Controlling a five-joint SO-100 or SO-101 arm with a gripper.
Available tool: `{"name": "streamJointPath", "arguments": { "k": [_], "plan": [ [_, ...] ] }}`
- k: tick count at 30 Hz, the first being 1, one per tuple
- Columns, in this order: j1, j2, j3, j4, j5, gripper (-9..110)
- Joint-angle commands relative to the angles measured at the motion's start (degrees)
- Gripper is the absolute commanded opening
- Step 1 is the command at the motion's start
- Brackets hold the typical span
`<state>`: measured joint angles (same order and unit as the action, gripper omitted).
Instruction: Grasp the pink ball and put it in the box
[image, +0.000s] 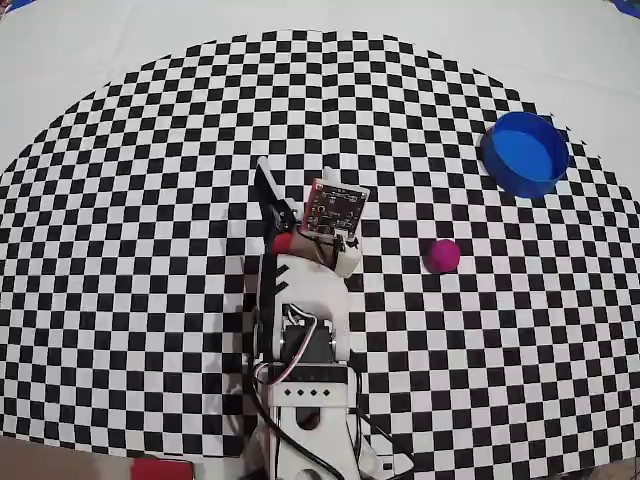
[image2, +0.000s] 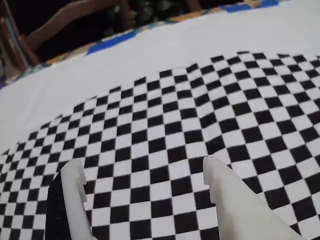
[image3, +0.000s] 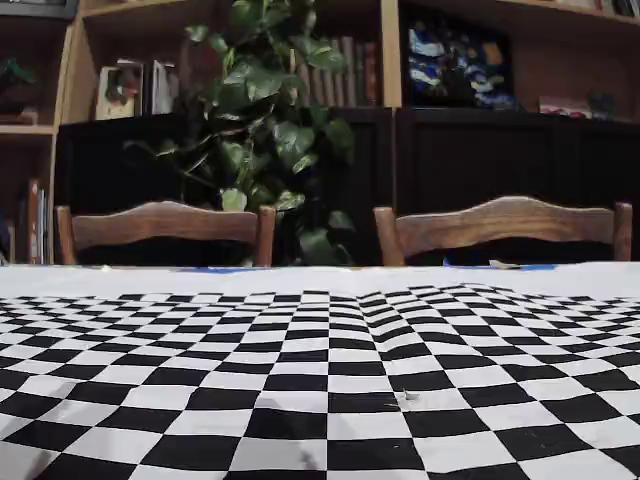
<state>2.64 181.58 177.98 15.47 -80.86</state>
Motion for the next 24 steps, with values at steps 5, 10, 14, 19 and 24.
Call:
{"name": "streamJointPath", "arguments": {
  "k": [5, 10, 14, 19, 24],
  "plan": [
    [0.4, 0.0, 0.4, -3.9, -10.9, 27],
    [0.8, -0.1, 0.4, -4.4, -11.7, 27],
    [2.1, -0.2, 0.4, -5.2, -11.7, 27],
    [5.4, -0.4, 0.4, -6.4, -11.6, 27],
    [8.4, -0.4, 0.4, -6.4, -11.7, 27]
  ]
}}
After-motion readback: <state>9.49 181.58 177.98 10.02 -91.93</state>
